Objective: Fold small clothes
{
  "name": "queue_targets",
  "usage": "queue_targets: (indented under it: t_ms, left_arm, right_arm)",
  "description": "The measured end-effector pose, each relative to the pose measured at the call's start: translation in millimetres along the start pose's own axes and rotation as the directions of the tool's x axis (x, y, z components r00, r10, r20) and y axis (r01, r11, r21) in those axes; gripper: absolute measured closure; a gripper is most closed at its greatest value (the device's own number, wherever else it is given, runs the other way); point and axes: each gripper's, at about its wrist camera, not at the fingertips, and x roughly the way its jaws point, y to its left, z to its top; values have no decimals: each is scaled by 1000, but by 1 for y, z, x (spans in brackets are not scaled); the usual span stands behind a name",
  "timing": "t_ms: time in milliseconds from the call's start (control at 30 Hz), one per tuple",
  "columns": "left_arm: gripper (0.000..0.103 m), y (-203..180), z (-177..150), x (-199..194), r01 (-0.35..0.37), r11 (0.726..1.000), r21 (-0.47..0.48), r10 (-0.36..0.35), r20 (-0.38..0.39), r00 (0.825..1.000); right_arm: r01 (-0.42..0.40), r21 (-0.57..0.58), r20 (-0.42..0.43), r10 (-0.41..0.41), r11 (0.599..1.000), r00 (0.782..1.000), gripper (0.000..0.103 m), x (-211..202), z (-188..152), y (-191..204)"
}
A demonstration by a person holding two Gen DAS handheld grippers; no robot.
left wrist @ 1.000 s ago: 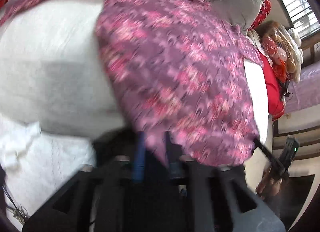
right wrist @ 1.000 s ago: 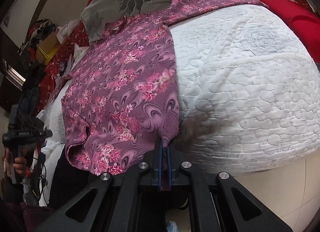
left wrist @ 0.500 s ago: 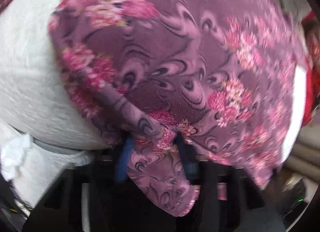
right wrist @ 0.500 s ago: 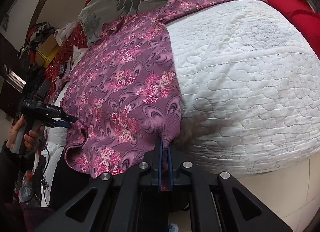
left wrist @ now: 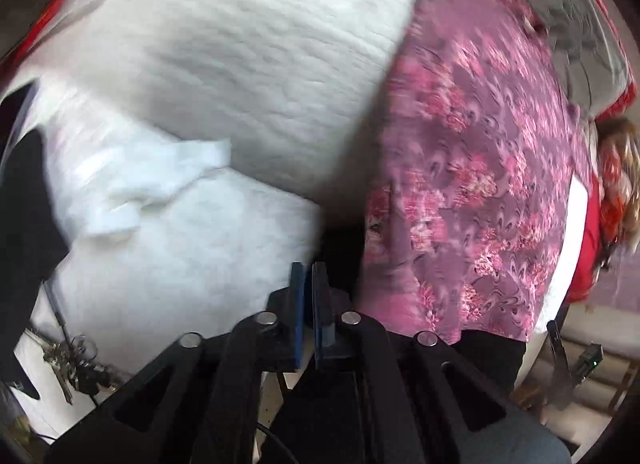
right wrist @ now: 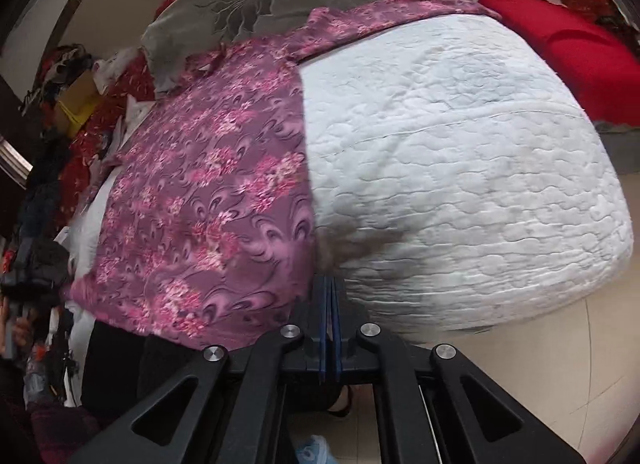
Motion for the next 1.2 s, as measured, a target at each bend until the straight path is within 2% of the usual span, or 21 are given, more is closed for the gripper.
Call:
queue_targets:
  t_ms: [67,133,200,233,300,333,367,433,567,667,767,867,1000,1067,1100,1133,1200]
  left_arm:
    - [101,2,-3,-3,42,999,-10,-42,11,999]
    - [95,-4,2,-6,109,994,-14,-109,14,994]
    - [79,-18,11,-10,168,986,17,-168,29,985]
    - [74,-32,17,-14,182,982,45,-184,48,982]
    - [56,-60,31,-24,201,972,121,-212,87,973]
    - [54,-73,36,-24,199,969,149,-215,104,971]
    - [51,-91,45,-25,189,964,185,-215,131,968]
    - [43,-119,67,-20,163,960,228,-203,164,965]
    - [42,-175,114,2,60,958,281,-127,224,966]
    - [42,-215,150,26,-33,952,305,-48,257,965]
    - [41,-235,174,46,-44,948,316,-38,249,968]
    - [42,-245,191,60,-21,950,312,-56,236,970]
    - [42,-253,205,66,-5,948,319,-75,238,968]
    - [42,-257,212,63,-8,945,326,-79,254,964]
    - [42,-259,217,62,-11,947,322,-78,263,962]
    - [42,-261,220,60,-9,947,320,-81,267,960]
    - [42,-266,231,58,-4,952,306,-85,274,958]
  right_arm:
    - [-36,8,33,36,999,999,96,-6,7,2]
    - [-47,13,46,46,999,998,95,-6,18,4]
    - [-43,22,50,42,999,998,95,0,36,8]
    - [-41,24,55,40,999,998,95,3,46,10]
    - [-38,30,74,36,999,997,91,8,70,14]
    - [-40,40,86,36,998,996,82,10,84,15]
    - [-44,57,100,38,997,994,69,12,100,13]
    - [-53,121,138,36,991,990,55,16,135,-1]
    - [-32,332,212,-42,943,976,55,29,203,-66]
    - [14,512,222,-148,859,964,53,47,246,-135]
    - [-15,644,249,-191,765,949,53,64,274,-191]
    - [-48,715,282,-225,697,933,49,88,300,-225]
    - [-35,740,273,-253,671,928,46,130,331,-244]
    - [-44,723,326,-283,690,902,39,138,345,-243]
    - [-63,710,342,-265,701,901,39,142,352,-245]
    - [-58,692,344,-258,719,903,45,146,357,-243]
    - [9,609,326,-260,793,909,84,148,370,-233]
